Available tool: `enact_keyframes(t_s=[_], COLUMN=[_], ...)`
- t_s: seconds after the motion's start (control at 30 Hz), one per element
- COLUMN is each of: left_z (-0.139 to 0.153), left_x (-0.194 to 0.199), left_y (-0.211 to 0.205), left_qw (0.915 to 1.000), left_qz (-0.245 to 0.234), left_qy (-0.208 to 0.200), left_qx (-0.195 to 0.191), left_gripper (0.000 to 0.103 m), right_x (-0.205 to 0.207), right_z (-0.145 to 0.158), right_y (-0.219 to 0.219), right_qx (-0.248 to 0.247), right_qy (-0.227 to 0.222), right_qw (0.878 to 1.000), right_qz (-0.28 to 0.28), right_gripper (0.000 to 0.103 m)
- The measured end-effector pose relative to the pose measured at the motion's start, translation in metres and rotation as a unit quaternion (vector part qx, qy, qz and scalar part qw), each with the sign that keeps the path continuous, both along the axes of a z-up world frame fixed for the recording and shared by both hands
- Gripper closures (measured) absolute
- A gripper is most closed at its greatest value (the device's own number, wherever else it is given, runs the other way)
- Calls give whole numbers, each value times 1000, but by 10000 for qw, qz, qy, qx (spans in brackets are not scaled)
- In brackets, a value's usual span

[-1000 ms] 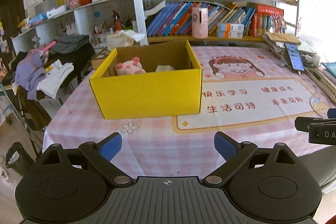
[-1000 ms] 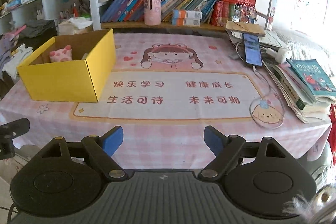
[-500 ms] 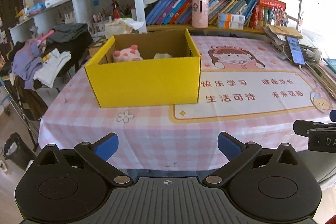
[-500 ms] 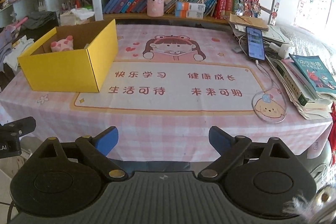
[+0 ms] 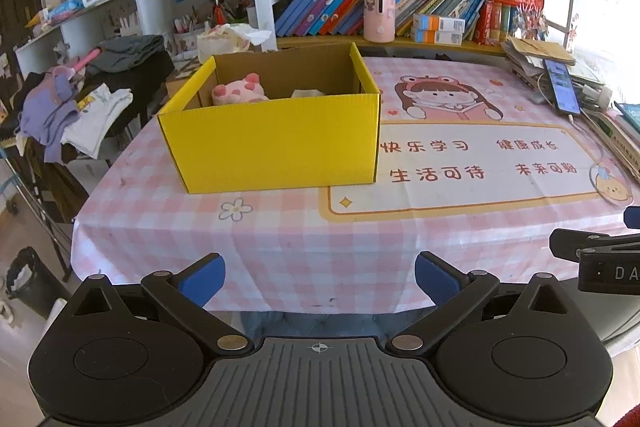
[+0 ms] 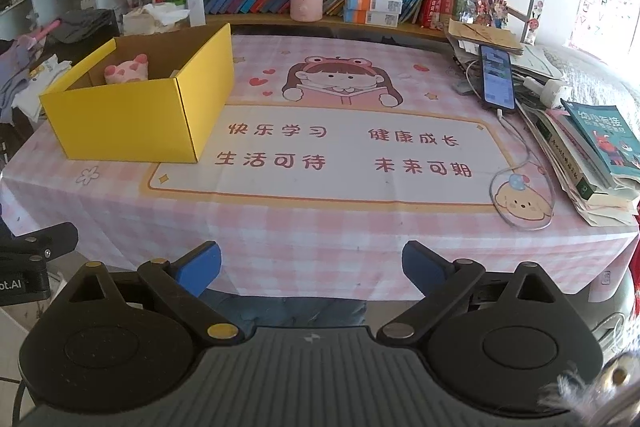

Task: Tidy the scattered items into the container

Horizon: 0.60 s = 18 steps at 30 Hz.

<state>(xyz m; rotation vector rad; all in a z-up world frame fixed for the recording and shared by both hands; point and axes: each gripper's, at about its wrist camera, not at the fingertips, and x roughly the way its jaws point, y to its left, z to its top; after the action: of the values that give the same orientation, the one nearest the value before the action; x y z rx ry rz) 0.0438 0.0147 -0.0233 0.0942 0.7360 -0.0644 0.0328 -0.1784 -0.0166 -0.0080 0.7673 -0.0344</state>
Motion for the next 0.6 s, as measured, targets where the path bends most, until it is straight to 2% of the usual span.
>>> enact_keyframes(t_s=[0.6], left_z=[0], left_x=[-5], left_y=[-3], left_qw=[10000], left_qz=[-32], left_qy=[35], left_qx=[84], left_gripper=[0], right_x=[-2], right_z=[-1], right_y=[2], right_qx=[17], right_qy=[17], right_qw=[10000], right_qz=[91], right_gripper=[5])
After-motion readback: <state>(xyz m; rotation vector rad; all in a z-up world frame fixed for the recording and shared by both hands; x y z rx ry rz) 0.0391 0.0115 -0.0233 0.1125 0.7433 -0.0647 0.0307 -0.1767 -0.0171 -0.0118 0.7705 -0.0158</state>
